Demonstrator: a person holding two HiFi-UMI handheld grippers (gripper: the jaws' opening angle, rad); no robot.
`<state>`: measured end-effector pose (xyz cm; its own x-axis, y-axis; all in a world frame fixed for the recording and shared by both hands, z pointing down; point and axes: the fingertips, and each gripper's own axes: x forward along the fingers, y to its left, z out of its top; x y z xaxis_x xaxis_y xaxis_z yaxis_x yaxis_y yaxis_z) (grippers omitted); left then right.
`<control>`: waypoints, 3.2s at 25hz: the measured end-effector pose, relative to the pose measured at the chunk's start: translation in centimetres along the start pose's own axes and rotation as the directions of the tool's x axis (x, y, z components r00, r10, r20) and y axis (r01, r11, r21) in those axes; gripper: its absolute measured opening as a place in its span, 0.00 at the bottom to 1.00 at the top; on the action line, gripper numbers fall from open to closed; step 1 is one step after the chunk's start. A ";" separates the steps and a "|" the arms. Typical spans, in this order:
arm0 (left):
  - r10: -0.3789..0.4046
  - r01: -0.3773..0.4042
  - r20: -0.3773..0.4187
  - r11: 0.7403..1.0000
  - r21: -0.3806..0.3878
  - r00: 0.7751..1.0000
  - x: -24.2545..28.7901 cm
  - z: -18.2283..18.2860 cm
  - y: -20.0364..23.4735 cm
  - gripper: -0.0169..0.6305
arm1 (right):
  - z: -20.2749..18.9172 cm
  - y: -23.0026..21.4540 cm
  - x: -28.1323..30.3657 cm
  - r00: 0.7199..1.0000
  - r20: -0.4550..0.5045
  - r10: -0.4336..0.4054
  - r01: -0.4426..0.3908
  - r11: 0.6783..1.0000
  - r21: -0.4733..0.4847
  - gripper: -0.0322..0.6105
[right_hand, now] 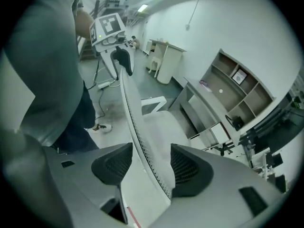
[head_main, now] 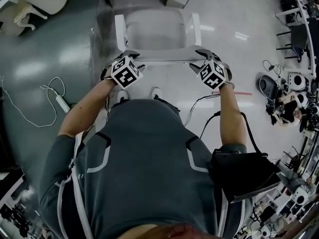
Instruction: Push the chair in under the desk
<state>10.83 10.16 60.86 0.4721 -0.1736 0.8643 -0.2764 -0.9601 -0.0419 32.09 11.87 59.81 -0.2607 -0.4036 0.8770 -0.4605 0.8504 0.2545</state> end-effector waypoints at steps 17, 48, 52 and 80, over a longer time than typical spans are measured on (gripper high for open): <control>0.139 -0.087 -0.238 0.973 0.214 0.961 1.9 -1.9 1.1 0.26 | -1.9 0.4 3.4 0.995 0.001 0.096 -0.093 0.968 -0.233 0.31; 0.166 -0.111 -0.334 0.978 0.178 0.928 3.1 -2.9 8.6 0.23 | 2.1 -5.1 8.1 0.992 0.018 0.123 -0.111 0.940 -0.322 0.26; 0.163 -0.108 -0.325 0.978 0.180 0.932 3.0 -2.9 10.9 0.24 | 3.4 -6.4 9.1 0.992 -0.001 0.124 -0.118 0.946 -0.302 0.26; 0.210 -0.129 -0.262 0.947 0.296 0.942 0.8 -6.6 29.1 0.26 | 16.1 -13.1 16.7 0.990 -0.058 0.129 -0.139 0.966 -0.220 0.23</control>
<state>-2.39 -16.50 63.68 0.1674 -0.3077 0.9366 -0.0747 -0.9513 -0.2992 20.09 -11.49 64.53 -0.2684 -0.2702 0.9246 -0.2219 0.9514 0.2136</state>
